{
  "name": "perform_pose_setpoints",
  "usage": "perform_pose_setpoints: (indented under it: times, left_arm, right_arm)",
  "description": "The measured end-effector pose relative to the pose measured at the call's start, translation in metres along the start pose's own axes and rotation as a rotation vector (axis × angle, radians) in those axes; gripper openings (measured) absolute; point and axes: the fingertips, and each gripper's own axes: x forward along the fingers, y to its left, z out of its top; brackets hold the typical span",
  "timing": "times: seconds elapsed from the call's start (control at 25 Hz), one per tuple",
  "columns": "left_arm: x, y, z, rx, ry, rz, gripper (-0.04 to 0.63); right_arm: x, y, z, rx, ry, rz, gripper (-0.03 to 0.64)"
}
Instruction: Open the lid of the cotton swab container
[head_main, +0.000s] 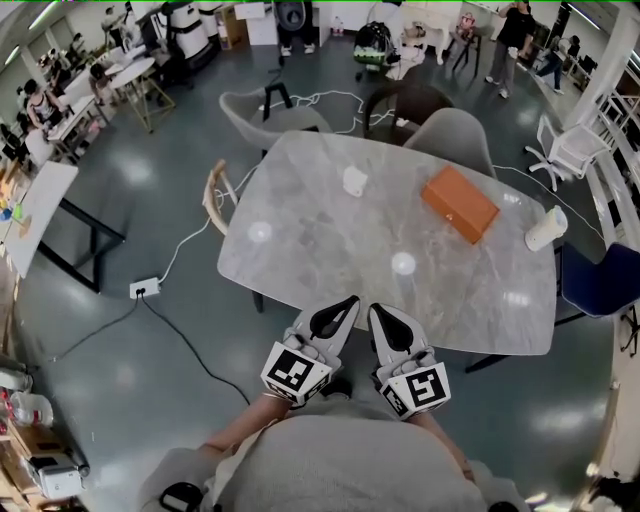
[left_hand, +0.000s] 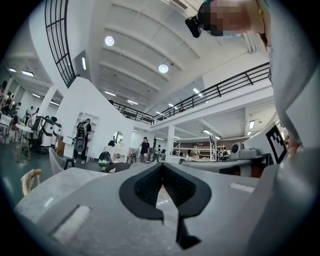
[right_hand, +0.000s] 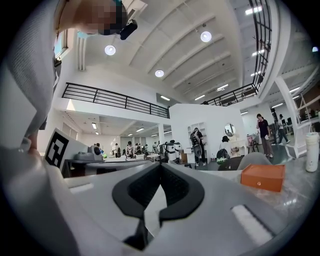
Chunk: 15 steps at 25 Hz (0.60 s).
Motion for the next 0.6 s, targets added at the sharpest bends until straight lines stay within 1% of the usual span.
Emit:
perform_pose_setpoints:
  times: [0.28, 0.44, 0.6]
  left_arm:
    - [0.002, -0.003, -0.002, 0.009, 0.006, 0.009, -0.002]
    - [-0.003, -0.004, -0.002, -0.020, 0.002, 0.040, -0.002]
    - [-0.007, 0.003, -0.008, -0.013, 0.023, 0.072, -0.002]
  right_arm:
    - [-0.003, -0.005, 0.003, -0.003, -0.012, 0.013, 0.003]
    - [-0.005, -0.006, -0.003, 0.014, -0.008, 0.029, 0.003]
    - [0.003, -0.003, -0.016, 0.042, 0.022, 0.060, 0.003]
